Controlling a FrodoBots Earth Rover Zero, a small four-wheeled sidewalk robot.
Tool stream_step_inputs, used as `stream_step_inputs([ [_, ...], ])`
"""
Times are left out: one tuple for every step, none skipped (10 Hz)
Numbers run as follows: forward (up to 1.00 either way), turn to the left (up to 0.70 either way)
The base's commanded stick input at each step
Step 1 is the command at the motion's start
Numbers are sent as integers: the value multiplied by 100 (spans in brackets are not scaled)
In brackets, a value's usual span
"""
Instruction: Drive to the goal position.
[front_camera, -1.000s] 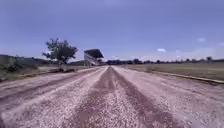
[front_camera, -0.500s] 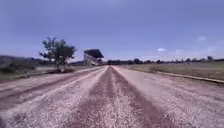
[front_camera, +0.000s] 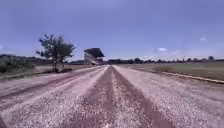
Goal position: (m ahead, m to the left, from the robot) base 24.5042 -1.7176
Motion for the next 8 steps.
stream_step_inputs([
  [100, 24],
  [100, 27],
  [100, 21],
  [100, 8],
  [100, 0],
  [100, 0],
  [100, 0],
  [100, 0],
])
